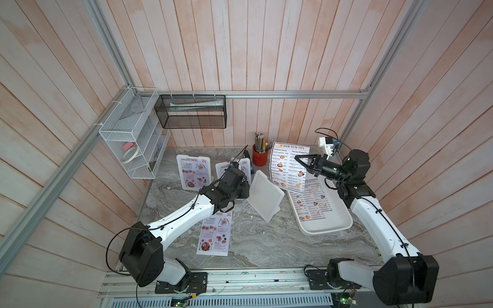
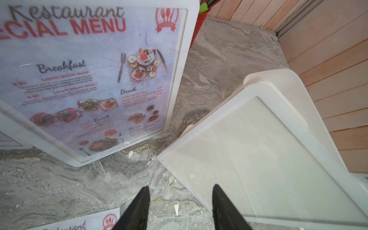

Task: Replace the menus in the menu holders
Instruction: Insert the menu into the menu holder.

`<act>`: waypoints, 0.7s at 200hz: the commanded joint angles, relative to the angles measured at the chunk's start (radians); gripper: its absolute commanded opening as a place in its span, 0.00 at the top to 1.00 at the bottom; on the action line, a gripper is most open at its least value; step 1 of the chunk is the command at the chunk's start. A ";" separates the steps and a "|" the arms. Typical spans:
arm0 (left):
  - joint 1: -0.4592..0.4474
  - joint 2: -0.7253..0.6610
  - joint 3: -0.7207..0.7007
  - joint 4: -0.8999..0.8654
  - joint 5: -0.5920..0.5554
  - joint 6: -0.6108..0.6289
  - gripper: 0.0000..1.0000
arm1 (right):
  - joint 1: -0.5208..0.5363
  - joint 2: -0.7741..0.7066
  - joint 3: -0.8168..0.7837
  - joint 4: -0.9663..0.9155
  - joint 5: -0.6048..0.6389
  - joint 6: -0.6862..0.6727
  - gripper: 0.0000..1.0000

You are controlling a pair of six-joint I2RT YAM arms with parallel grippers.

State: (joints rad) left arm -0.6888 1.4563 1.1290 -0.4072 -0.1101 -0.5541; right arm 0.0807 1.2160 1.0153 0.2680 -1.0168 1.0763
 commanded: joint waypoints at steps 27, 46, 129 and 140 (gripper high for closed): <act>-0.005 -0.017 0.008 0.004 -0.014 -0.001 0.47 | 0.001 0.013 0.003 0.022 -0.022 -0.006 1.00; -0.006 -0.018 0.008 0.005 -0.013 -0.002 0.47 | -0.005 0.016 -0.001 0.030 -0.023 0.001 1.00; -0.006 -0.021 0.013 -0.001 -0.016 0.000 0.47 | -0.044 0.043 0.000 0.074 -0.029 0.037 1.00; -0.006 -0.022 0.013 -0.002 -0.017 0.000 0.47 | -0.045 0.046 -0.004 0.077 -0.035 0.037 1.00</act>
State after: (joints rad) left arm -0.6888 1.4563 1.1290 -0.4076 -0.1104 -0.5541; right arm 0.0402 1.2526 1.0142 0.3077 -1.0237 1.1076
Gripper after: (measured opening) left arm 0.530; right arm 0.043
